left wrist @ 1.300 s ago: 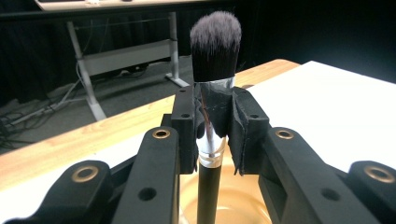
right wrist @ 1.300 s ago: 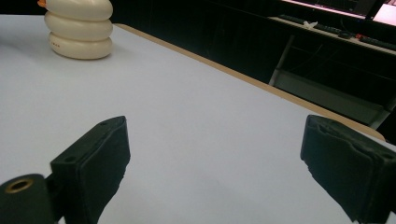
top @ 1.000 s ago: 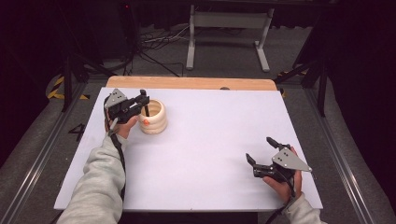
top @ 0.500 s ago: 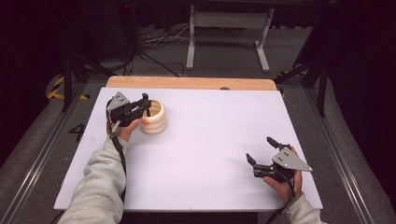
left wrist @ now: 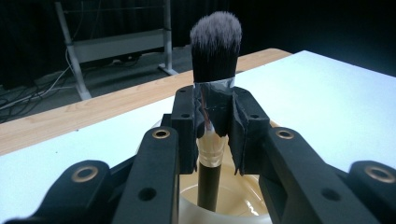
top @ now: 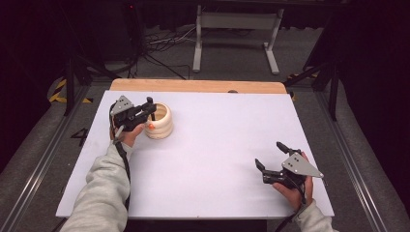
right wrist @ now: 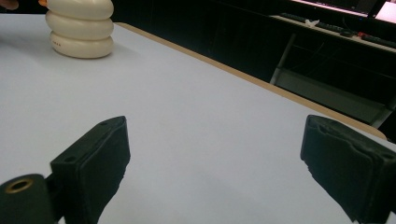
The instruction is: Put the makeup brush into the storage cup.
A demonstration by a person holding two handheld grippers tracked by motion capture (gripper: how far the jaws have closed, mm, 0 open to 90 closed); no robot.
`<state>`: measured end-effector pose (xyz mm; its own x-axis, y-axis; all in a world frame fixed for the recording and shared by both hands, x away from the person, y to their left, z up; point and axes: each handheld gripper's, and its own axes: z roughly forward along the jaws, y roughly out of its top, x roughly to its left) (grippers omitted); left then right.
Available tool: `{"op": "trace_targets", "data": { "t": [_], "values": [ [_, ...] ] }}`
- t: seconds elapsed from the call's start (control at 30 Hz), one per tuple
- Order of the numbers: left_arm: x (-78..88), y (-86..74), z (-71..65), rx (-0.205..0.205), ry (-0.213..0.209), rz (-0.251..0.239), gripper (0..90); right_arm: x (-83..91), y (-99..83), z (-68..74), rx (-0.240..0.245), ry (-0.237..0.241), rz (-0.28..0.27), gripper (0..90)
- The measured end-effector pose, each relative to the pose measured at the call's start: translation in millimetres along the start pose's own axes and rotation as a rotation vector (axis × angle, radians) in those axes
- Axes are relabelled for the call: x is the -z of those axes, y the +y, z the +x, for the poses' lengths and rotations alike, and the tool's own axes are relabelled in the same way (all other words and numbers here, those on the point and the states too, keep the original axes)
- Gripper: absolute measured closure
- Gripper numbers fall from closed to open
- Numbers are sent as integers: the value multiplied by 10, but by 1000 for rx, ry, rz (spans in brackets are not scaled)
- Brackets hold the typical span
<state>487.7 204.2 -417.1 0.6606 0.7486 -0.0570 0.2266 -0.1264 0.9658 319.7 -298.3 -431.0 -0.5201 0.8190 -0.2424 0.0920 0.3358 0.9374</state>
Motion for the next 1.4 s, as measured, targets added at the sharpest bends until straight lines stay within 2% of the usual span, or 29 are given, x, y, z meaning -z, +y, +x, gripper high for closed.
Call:
{"op": "trace_targets", "data": {
  "t": [0.63,0.67,0.7,0.77,0.8,0.87,0.93,1.03,1.23,1.27,1.4],
  "values": [
    [-4,3,-4,-12,15,12,722,-4,-2,-6,-11,7,11,91],
    [-4,4,-4,-8,20,10,689,-4,-2,-6,-10,6,11,91],
    [-5,3,-3,-3,24,16,607,-1,-1,-7,-11,7,12,90],
    [-9,-1,0,-1,22,20,506,2,1,-7,-9,7,11,90],
    [-10,-4,2,1,29,30,506,4,3,-6,-8,6,10,90],
    [-3,-14,10,18,21,21,356,5,5,-5,-9,8,7,90],
    [18,-14,16,10,39,22,292,8,6,-6,-9,9,6,90],
    [48,-5,15,21,83,9,187,6,7,-4,-9,10,8,90],
    [116,6,16,16,109,-13,96,7,11,-1,-7,11,6,90],
    [116,6,16,16,109,-13,60,7,11,-1,-7,11,6,90],
    [167,15,5,-3,85,-18,27,10,11,3,-7,14,6,90]
  ]
}}
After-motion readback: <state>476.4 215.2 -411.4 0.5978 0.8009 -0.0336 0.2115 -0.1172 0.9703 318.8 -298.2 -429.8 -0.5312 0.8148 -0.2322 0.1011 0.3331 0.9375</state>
